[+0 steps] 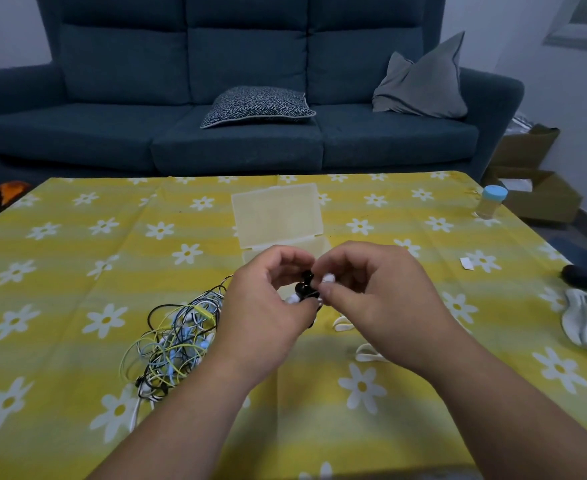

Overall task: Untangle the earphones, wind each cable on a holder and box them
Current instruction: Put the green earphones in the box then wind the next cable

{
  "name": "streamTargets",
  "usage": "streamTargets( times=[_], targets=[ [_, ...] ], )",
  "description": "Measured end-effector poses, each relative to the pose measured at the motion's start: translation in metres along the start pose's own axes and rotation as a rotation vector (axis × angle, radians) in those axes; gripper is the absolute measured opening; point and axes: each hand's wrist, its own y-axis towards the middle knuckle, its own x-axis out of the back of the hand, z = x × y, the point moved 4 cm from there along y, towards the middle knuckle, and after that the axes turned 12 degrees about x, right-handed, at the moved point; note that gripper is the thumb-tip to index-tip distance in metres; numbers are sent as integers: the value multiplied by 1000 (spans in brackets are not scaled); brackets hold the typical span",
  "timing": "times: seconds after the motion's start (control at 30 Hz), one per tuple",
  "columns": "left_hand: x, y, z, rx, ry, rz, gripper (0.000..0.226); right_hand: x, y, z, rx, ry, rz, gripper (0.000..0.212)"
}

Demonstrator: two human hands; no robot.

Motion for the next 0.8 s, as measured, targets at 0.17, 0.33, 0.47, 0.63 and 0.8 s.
streamTargets(
  times=[0.17,0.33,0.47,0.63,0.8],
  targets=[
    [-3,-1,-1,-5,15,11,32,0,0,8,2,22,15,12],
    [-6,-3,-2,1,-67,64,29,4,-1,19,65,-29,8,32],
    [-1,-1,-3,-32,-100,58,36,18,2,17,51,63,-188,20],
    [1,-1,-4,-13,-154,49,30,22,1,-1,-70,102,-157,33],
    [1,-2,-5,-17,-162,33,29,17,-2,-6,-144,262,27,35]
  ],
)
